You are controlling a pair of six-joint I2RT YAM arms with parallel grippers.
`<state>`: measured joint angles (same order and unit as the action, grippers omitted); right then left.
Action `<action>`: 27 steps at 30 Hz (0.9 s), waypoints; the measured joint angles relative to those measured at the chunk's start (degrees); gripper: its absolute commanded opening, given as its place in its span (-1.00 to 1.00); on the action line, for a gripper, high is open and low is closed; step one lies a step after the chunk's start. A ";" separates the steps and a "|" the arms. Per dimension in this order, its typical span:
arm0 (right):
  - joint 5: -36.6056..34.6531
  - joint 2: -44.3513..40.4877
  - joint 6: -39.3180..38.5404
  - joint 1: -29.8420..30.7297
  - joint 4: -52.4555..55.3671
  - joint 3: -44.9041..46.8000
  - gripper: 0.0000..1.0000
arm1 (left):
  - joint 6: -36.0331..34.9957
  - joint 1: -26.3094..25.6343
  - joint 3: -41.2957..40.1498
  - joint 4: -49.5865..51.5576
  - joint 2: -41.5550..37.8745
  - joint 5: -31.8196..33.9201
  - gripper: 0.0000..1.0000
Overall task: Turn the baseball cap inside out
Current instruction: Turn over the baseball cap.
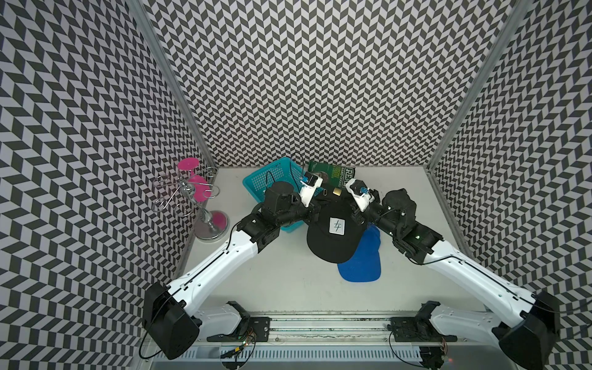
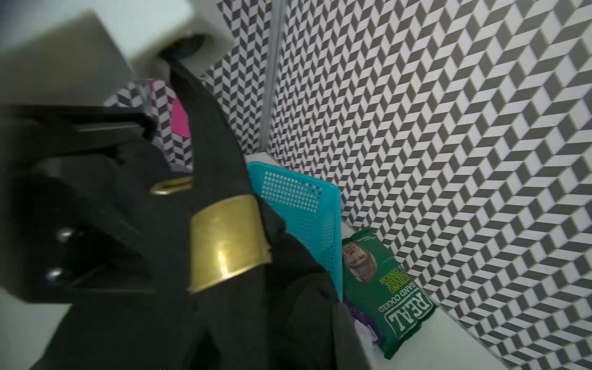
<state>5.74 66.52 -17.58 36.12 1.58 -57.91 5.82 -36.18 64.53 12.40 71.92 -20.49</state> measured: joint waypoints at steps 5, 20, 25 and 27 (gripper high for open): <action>16.72 -0.37 4.81 -5.33 7.06 -3.04 -1.00 | -4.74 2.78 0.02 2.75 0.24 -3.54 -1.00; 60.89 4.31 22.93 -9.27 16.37 -8.17 -1.00 | -9.44 9.33 -0.26 -2.36 8.09 -26.62 -0.44; 66.40 2.62 33.70 -9.31 6.91 -3.56 -1.00 | -4.72 9.55 -2.21 -10.12 12.28 -33.27 0.05; 66.73 2.38 35.28 -9.29 5.42 -3.52 -1.00 | -3.37 9.60 -3.32 -11.58 12.63 -33.73 0.36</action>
<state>72.47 68.90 17.69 26.83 7.01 -61.43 2.46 -26.59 61.21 0.82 84.55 -54.22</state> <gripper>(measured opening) 0.064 0.554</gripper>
